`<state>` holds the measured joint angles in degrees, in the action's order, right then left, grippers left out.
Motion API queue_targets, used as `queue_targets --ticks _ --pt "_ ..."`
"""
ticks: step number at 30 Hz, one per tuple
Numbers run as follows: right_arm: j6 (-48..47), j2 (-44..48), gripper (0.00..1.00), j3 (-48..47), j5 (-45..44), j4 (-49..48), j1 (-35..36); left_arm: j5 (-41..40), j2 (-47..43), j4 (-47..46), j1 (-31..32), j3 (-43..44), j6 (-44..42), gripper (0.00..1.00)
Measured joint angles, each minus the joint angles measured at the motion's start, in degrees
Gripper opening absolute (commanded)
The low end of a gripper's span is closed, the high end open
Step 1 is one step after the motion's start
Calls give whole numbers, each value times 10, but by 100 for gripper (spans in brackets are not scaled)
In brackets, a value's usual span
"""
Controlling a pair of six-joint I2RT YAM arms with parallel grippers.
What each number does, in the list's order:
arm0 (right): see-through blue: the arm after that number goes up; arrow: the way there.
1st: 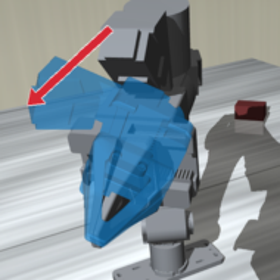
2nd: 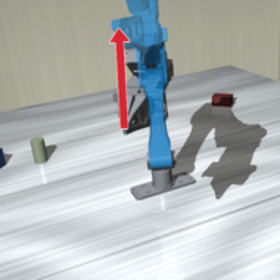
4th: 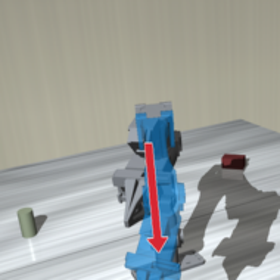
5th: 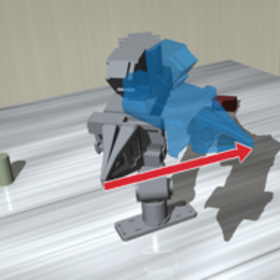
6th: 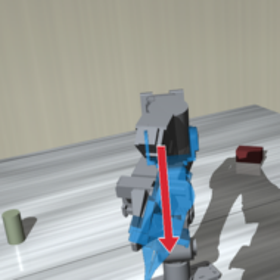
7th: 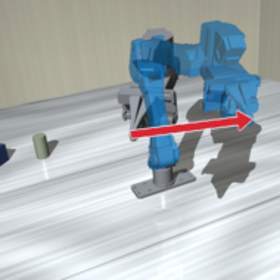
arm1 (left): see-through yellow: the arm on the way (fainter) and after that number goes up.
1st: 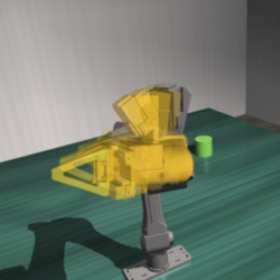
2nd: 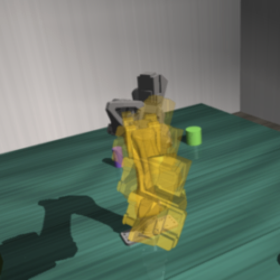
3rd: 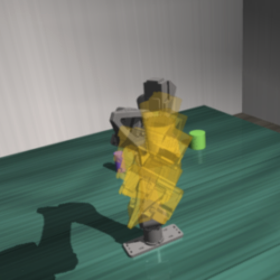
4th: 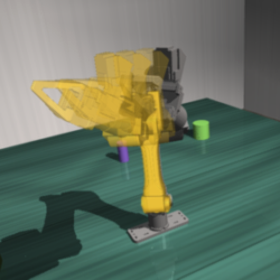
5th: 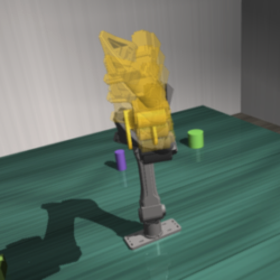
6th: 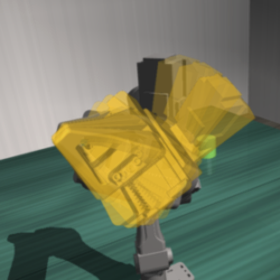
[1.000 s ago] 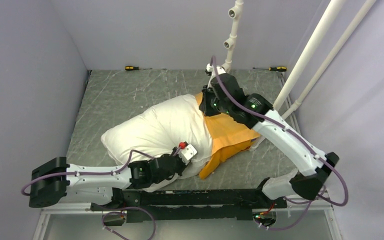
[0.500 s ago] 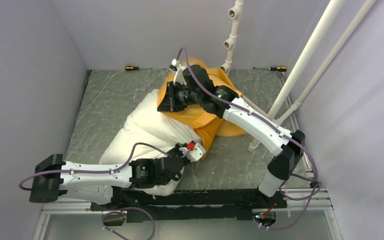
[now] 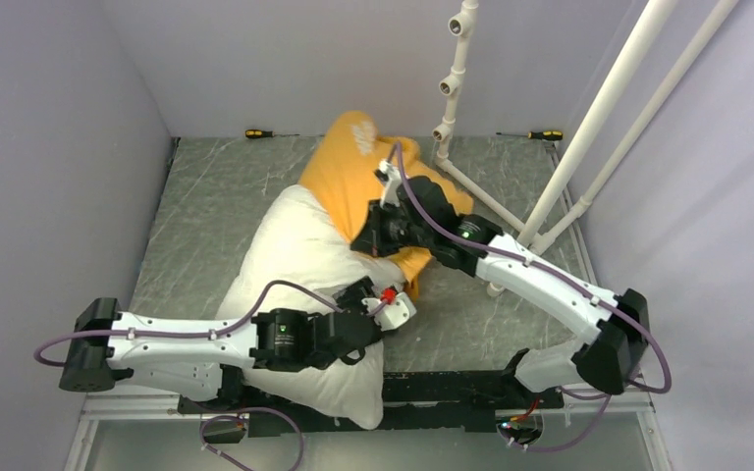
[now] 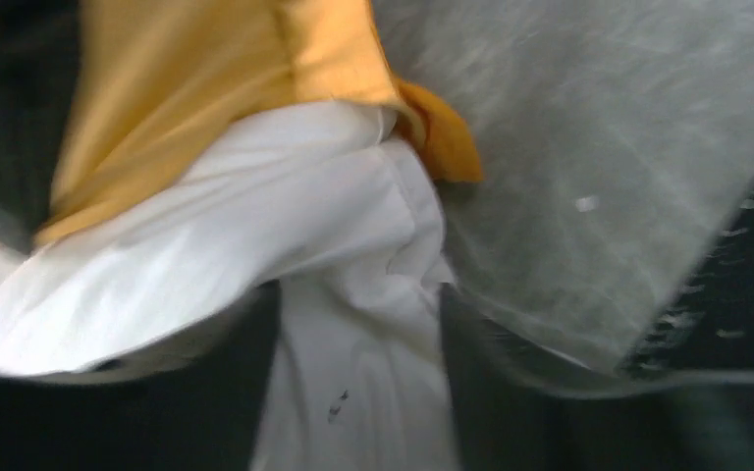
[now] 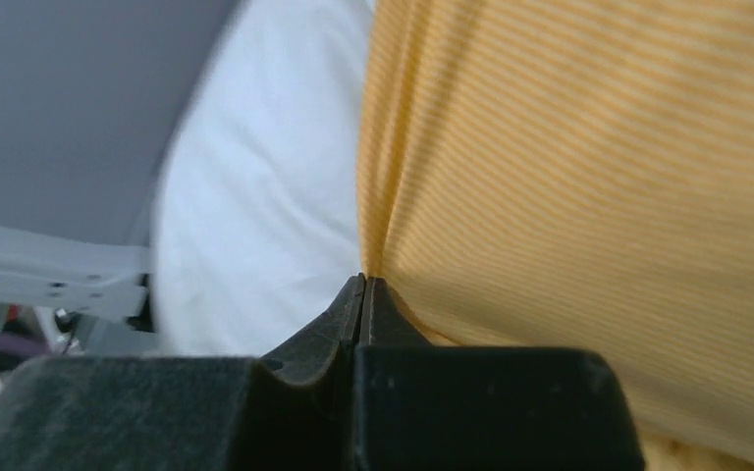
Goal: Put the pillow into the pillowcase
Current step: Stuff the pillow into the pillowcase.
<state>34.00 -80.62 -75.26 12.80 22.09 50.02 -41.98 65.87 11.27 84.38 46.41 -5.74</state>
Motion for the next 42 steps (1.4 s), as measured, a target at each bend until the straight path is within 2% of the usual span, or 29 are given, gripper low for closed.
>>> queue_targets --ticks 1,2,5,8,11,16,19,23,25,27,28,30,31,33,36,38,42 --pt "0 17 0 30 -8 2 -7 19 0 22 2 17 16 98" --pt "0 34 0 63 -16 1 -18 45 -1 48 4 38 44 99" --pt "2 62 0 137 -24 -10 -52 96 -19 96 9 89 101 99" --pt "5 68 0 170 -23 -22 -60 109 -56 150 2 137 162 100" --pt "5 74 0 173 -22 -31 -60 131 -80 204 -42 200 212 100" --pt "7 90 0 173 -20 -37 -60 209 -80 287 -251 279 267 99" --pt "7 96 0 173 -18 -37 -60 268 -60 343 -380 285 272 99" --pt "8 96 0 173 -16 -37 -60 392 -29 375 -579 261 263 99" --pt "8 96 0 173 -15 -38 -60 481 -24 364 -680 223 262 85" --pt "11 99 0 172 -13 -38 -60 567 -22 343 -737 180 267 57" --pt "12 100 4 172 -12 -37 -60 636 -22 310 -755 146 270 41" --pt "11 102 31 164 -13 -23 -60 709 -22 265 -761 104 288 13" --pt "11 102 40 156 -16 -11 -60 745 -23 231 -762 76 296 2" --pt "11 103 58 138 -16 23 -57 788 -23 178 -760 36 311 0" --pt "4 102 73 92 -23 81 -51 806 -24 124 -757 -1 320 0" --pt "-7 97 77 39 -32 112 -44 806 -28 97 -756 -19 325 0" --pt "-46 49 76 -104 -61 134 -27 794 -41 64 -747 -42 335 0"
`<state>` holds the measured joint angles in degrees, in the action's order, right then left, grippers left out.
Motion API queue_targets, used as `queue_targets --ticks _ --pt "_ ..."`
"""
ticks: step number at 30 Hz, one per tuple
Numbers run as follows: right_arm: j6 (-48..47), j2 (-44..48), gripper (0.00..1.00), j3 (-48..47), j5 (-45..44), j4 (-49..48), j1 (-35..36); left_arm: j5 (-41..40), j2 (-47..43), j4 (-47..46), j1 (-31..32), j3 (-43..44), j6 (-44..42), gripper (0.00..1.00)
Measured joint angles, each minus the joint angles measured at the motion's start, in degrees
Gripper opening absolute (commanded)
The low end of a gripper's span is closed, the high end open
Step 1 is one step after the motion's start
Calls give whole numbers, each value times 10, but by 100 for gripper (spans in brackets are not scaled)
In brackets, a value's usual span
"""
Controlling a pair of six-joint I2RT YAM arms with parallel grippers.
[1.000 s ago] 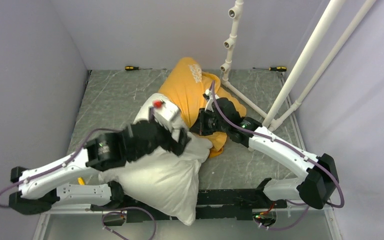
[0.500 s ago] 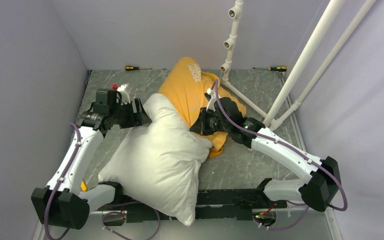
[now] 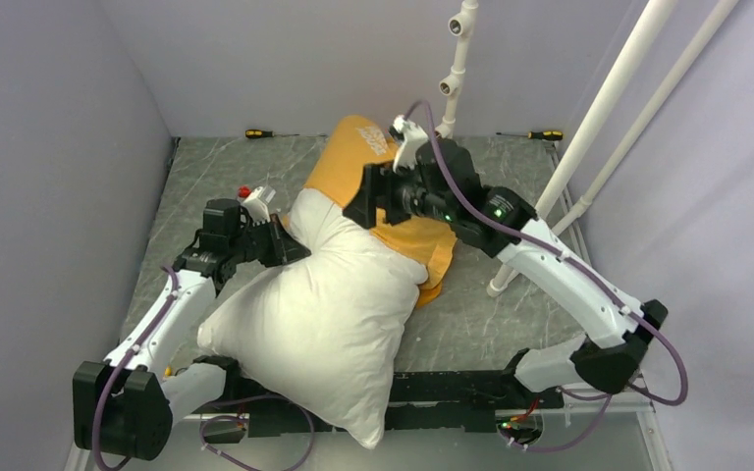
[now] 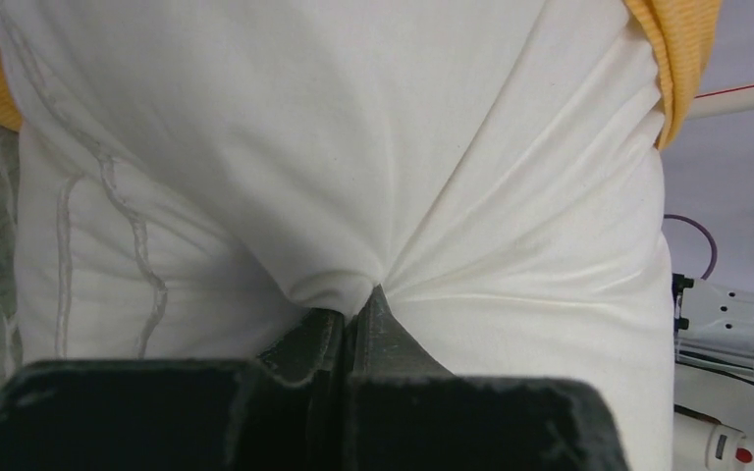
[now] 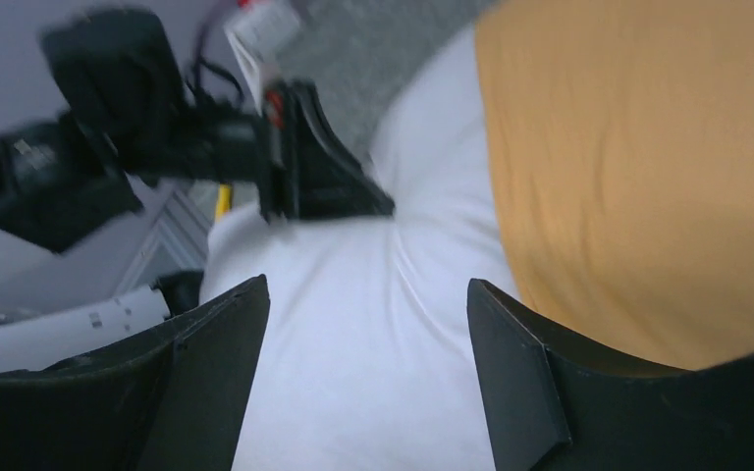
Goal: Put the pillow into the pillowcase
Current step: Stuff the pillow into the pillowcase.
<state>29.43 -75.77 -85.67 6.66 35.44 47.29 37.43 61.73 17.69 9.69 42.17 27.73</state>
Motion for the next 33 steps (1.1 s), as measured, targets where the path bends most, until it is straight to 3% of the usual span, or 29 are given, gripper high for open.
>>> queue_targets --ticks 7,14,17,18,22,27,29,31,33 --pt "-85 -164 66 -167 -68 -4 22 -28 -10 -14 18 -7 4 0" --pt "-153 -331 63 -219 -190 26 55 -33 -19 -29 21 -19 9 0" --pt "-173 -351 41 -221 -262 25 75 -39 -20 -37 23 -27 11 0" --pt "-178 -351 39 -221 -285 24 80 -40 -21 -37 24 -28 14 0" --pt "-186 -348 41 -221 -352 18 92 -44 -29 -38 25 -30 16 0" --pt "-197 -348 62 -221 -405 5 92 -45 -31 -38 27 -30 17 0" --pt "-205 -348 63 -221 -424 0 90 -45 -31 -38 27 -30 17 0" --pt "-214 -349 53 -221 -436 -3 90 -45 -31 -39 28 -30 17 0" --pt "-223 -355 28 -224 -442 -8 89 -45 -31 -39 28 -30 17 0"
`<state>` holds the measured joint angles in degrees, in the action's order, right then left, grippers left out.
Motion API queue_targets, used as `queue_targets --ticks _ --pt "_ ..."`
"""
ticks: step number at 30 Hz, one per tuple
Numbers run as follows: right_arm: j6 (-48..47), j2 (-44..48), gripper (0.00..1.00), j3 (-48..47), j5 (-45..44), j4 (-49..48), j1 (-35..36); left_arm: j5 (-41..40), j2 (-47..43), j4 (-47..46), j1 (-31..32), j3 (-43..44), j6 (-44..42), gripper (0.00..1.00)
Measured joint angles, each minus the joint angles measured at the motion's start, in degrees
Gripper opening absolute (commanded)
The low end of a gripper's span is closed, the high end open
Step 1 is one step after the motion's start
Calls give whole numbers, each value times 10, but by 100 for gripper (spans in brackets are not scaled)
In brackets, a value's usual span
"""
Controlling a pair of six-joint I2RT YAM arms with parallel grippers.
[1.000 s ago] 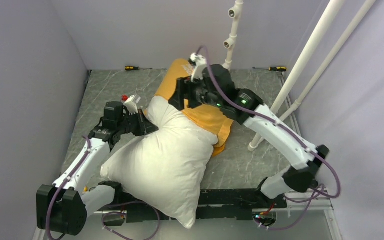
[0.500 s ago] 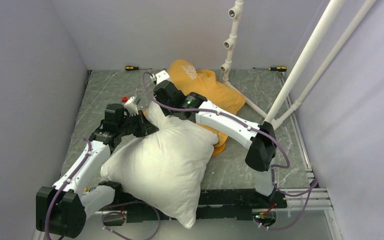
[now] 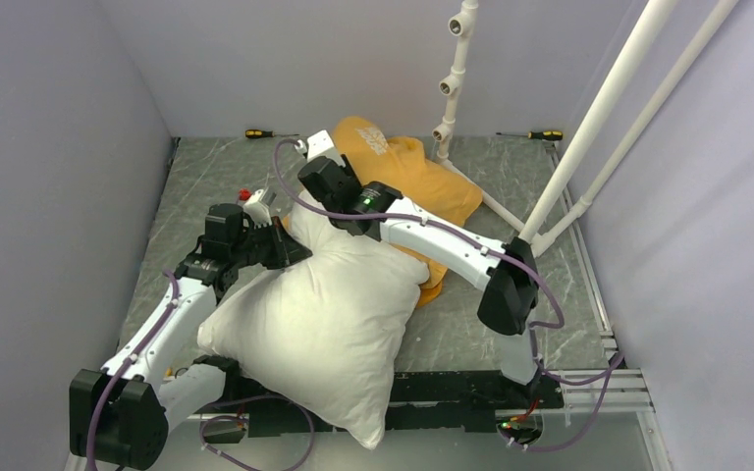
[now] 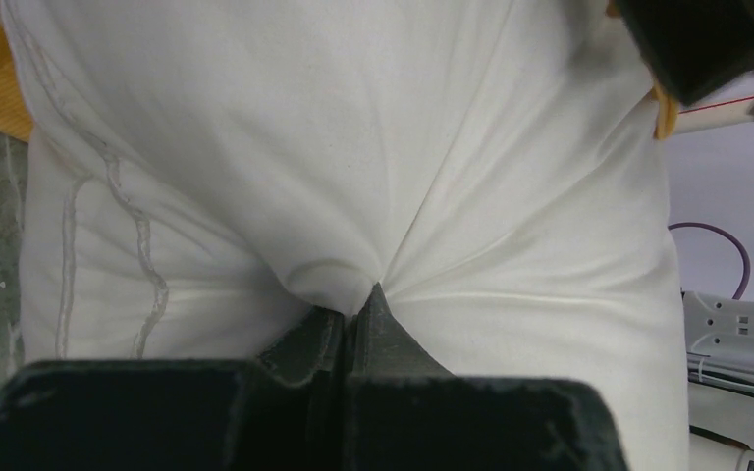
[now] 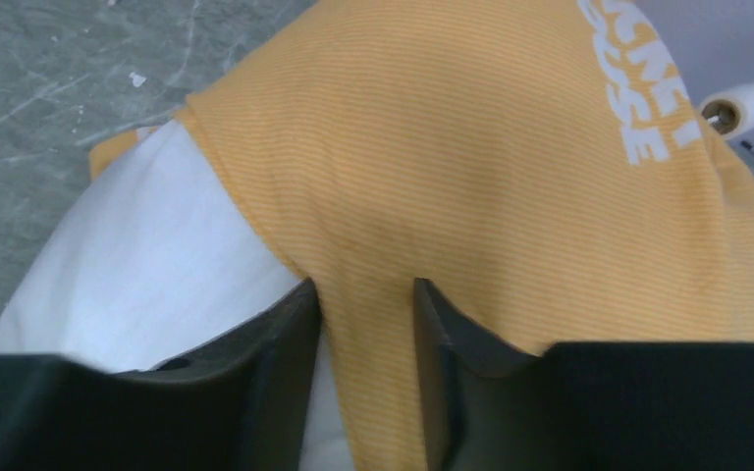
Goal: Put the pillow into the pillowcase
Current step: Stuff the pillow into the pillowcase.
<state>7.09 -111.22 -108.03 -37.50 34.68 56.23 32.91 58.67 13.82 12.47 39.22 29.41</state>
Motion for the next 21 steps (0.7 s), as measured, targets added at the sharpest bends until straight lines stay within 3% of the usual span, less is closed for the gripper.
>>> queue_targets --ticks 3,10,21 --pt "-10 -25 0 -19 -1 -4 0 0 0 0 0 0 0 0" --pt "-20 -40 0 -46 49 2 -3 -10 -15 2 0 0 1 0" --pt "82 47 0 -58 415 17 -34 -49 -65 7 32 49 53 0"
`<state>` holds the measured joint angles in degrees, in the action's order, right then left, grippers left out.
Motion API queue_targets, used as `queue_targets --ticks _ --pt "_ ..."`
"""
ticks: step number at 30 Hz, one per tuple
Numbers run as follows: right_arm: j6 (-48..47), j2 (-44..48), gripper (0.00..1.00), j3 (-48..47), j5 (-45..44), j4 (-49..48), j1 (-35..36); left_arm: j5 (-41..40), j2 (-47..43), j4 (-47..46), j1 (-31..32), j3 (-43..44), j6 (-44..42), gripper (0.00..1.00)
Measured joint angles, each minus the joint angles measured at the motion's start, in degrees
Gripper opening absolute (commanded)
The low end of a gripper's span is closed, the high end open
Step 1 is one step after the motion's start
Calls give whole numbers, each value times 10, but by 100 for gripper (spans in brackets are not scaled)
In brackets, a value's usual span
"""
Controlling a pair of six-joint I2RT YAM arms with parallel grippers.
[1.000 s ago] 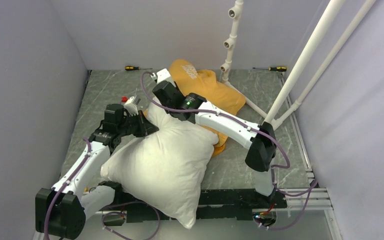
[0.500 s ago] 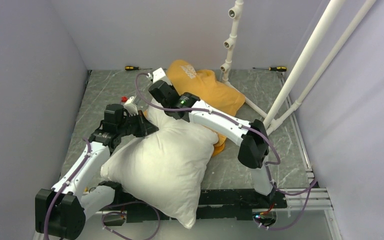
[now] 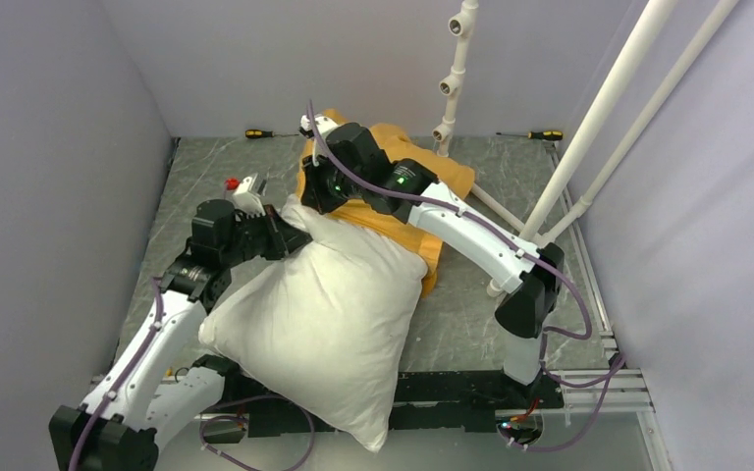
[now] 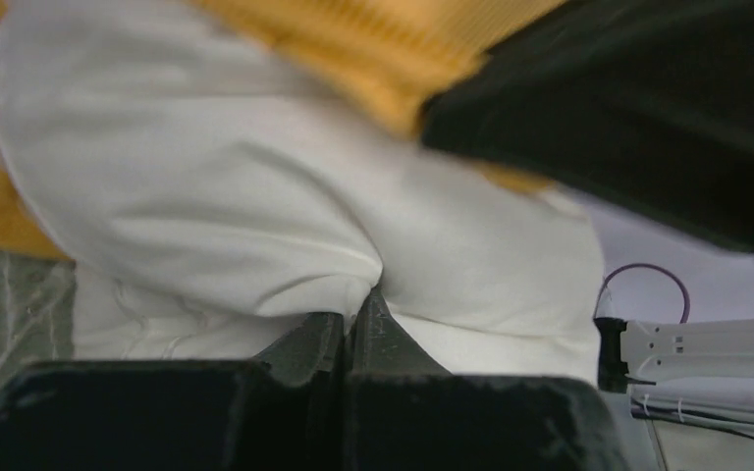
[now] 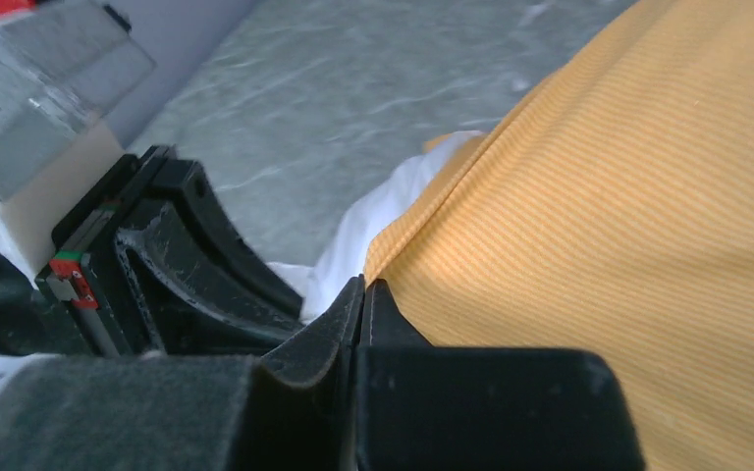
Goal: Put the pillow into the pillowcase
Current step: Stuff the pillow into the pillowcase.
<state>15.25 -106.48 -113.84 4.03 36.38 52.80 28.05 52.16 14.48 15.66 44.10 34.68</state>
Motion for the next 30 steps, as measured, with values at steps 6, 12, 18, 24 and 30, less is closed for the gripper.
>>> queue_targets --ticks 6,12,18,24,30 --pt "99 14 0 38 141 -63 -1 -69 -50 25 17 30 4 0" --pt "186 43 0 110 191 -151 -1 -133 -71 46 22 33 0 0" --pt "271 95 0 195 214 -243 0 -188 -131 -24 28 -51 0 0" --pt "311 117 0 236 222 -275 0 -206 -134 -147 30 -137 1 0" --pt "278 118 0 229 205 -224 0 -175 -70 -211 30 -129 -3 0"
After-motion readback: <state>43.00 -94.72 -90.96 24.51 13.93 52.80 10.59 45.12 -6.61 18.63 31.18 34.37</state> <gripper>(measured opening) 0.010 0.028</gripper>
